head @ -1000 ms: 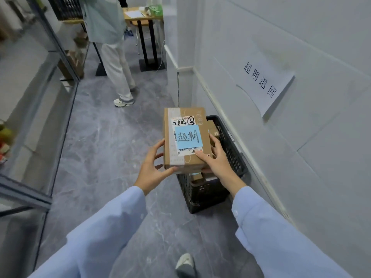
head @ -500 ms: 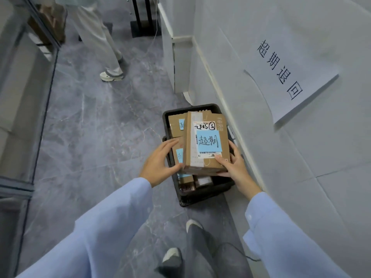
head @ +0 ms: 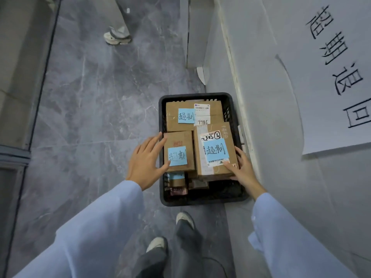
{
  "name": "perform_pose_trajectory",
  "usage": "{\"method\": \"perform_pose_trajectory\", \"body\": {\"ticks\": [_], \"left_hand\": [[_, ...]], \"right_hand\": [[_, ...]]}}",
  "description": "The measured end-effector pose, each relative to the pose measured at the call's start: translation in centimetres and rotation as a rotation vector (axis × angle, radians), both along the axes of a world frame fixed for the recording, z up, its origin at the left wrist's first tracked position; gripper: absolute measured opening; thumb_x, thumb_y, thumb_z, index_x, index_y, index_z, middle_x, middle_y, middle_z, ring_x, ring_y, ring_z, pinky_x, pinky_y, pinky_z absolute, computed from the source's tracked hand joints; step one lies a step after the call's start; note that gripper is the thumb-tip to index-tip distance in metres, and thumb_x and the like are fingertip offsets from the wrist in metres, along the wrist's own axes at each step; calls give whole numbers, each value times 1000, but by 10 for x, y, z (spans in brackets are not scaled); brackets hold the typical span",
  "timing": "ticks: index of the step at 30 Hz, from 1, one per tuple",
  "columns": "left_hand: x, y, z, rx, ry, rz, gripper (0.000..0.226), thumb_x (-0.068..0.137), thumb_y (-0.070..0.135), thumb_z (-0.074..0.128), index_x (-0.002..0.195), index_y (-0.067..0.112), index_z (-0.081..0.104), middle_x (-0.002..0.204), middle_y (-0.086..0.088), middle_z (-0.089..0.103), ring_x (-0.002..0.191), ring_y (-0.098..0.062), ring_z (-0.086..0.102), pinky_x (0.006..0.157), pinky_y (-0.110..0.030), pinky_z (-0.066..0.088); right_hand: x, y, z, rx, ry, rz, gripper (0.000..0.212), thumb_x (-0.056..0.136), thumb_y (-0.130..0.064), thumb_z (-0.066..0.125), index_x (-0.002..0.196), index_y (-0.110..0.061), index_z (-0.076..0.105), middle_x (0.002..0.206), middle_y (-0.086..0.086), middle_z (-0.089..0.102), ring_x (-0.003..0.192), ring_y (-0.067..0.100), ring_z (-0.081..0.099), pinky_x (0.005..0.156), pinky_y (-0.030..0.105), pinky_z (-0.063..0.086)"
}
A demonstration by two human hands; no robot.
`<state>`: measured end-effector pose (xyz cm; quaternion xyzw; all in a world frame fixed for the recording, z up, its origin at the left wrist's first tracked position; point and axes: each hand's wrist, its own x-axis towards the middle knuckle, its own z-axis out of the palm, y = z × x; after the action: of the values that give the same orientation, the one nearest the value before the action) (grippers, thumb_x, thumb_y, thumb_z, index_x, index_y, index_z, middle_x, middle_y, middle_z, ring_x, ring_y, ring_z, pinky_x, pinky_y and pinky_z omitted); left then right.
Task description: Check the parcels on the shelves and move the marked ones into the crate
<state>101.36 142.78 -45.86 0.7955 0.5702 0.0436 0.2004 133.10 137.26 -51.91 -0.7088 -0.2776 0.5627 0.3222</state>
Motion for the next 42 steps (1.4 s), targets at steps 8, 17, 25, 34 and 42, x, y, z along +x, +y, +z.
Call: {"method": "perform_pose_trajectory", "body": {"ticks": [8, 17, 25, 34, 42], "left_hand": [[7, 10, -22, -61, 44, 49, 76, 87, 62, 37, 154, 28, 25, 161, 6, 21, 149, -17, 15, 114, -30, 7], [-1, 5, -9, -95, 59, 120, 84, 80, 69, 26, 153, 28, 29, 159, 5, 27, 147, -18, 21, 117, -35, 15], [-45, -16, 29, -42, 43, 268, 69, 92, 48, 57, 152, 26, 30, 159, 3, 27, 146, -20, 23, 116, -37, 18], [-185, -100, 121, 82, 113, 677, 70, 95, 55, 47, 155, 32, 18, 162, 7, 18, 146, -20, 22, 115, -38, 18], [-338, -267, 216, 253, 211, 1071, 71, 95, 55, 46, 155, 32, 16, 163, 7, 15, 147, -19, 18, 116, -39, 18]], "right_hand": [[8, 14, -56, -66, -39, 33, 69, 86, -14, 74, 137, -35, 31, 147, -2, 43, 127, 17, 46, 95, 54, 52], [18, 23, -51, -144, -361, 204, 73, 84, -22, 77, 144, -21, 36, 138, 1, 52, 124, 24, 54, 96, 44, 52], [-39, 59, 14, 1, -705, 543, 66, 88, -32, 71, 145, -21, 40, 143, 8, 46, 127, 30, 49, 98, 49, 48], [-247, 102, 132, 410, -719, 1202, 78, 91, -56, 59, 154, -24, 28, 159, 2, 31, 144, 23, 31, 115, 41, 32], [-493, 13, 236, 861, -686, 1614, 82, 92, -57, 55, 157, -29, 15, 164, 1, 15, 148, 25, 22, 118, 38, 24]]}}
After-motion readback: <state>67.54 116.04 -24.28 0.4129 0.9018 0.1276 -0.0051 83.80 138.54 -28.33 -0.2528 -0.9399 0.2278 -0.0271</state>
